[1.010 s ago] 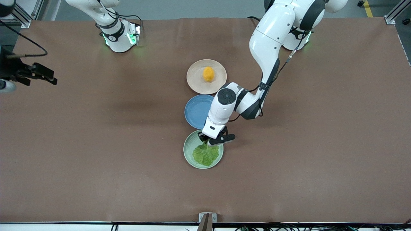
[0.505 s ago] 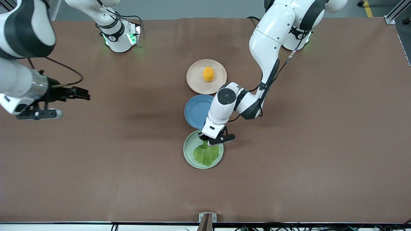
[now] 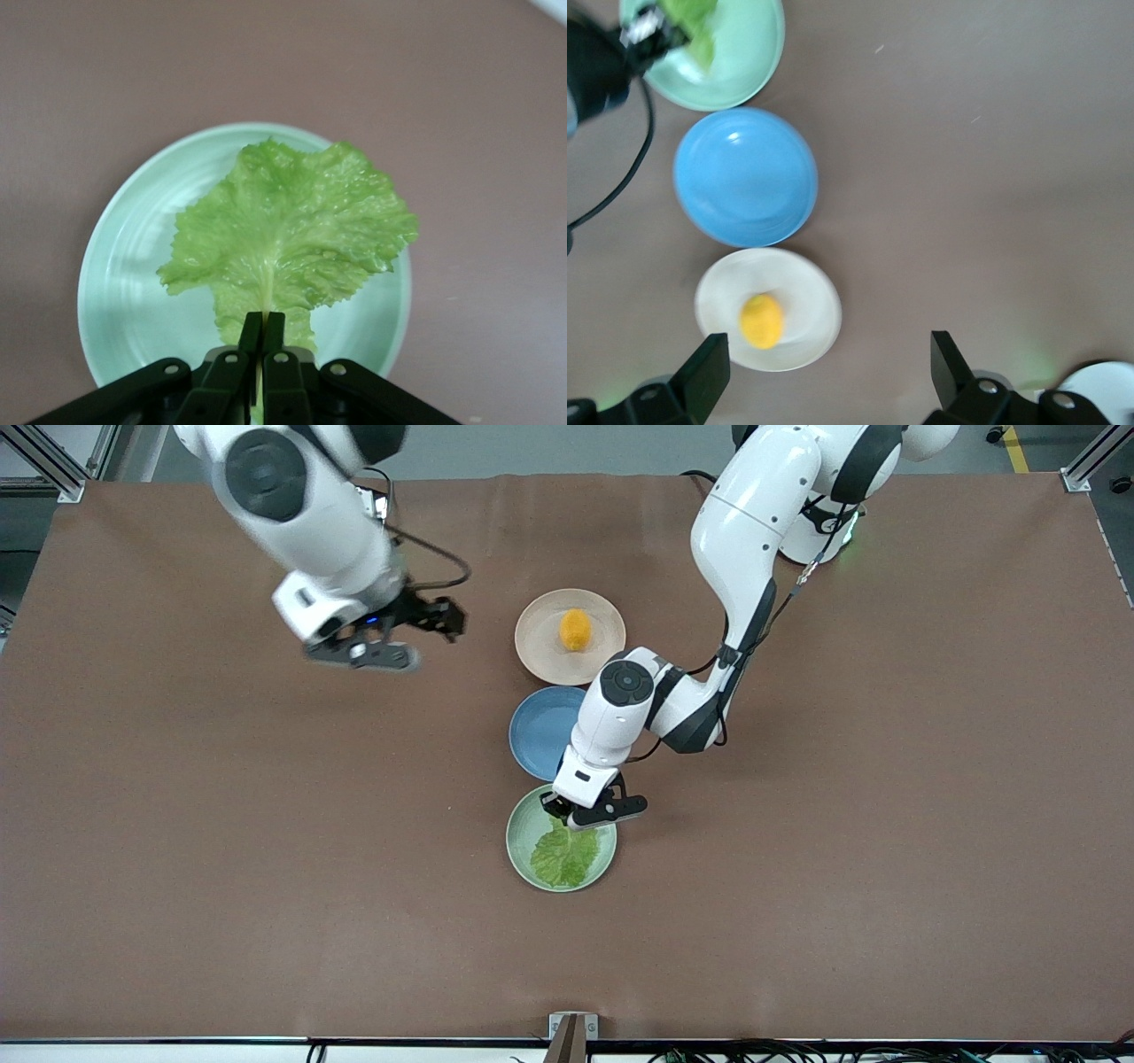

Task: Pick lemon and lettuce from plates
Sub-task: 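Lift the lettuce with the left gripper while the right gripper reaches the lemon, then lower the lettuce beside the plates while the right gripper descends on the lemon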

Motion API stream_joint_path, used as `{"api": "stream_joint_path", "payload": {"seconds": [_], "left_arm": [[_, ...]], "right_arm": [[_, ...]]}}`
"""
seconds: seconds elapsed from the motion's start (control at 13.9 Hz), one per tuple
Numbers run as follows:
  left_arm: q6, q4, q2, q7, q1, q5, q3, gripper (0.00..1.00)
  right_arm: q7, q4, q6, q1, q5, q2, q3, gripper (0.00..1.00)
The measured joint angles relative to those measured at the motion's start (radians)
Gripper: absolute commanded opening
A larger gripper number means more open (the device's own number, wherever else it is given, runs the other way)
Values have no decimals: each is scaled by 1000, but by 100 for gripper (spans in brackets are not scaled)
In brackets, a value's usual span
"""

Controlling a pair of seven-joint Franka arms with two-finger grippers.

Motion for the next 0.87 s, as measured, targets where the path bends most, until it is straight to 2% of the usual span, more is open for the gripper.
{"api": "stream_joint_path", "payload": {"seconds": [0.14,0.36,0.5,0.65,0.87], "left_arm": [[-65,3,-60,0,12,0,4,0],[-306,1,-190,13,63,0,12,0],[-426,-49,-293,86,120,0,14,0],[-468,-173,-398,181,181,0,15,0],[-471,-417,-533,338,271,0,15,0]], "right_arm": [[115,-47,100,94,0,1,0,100],[192,-134,237,187,0,2,-1,100],[199,-204,323,234,0,3,-2,100],[219,-291,421,281,-2,5,-3,100],[263,-404,550,327,-12,21,-3,100]]}}
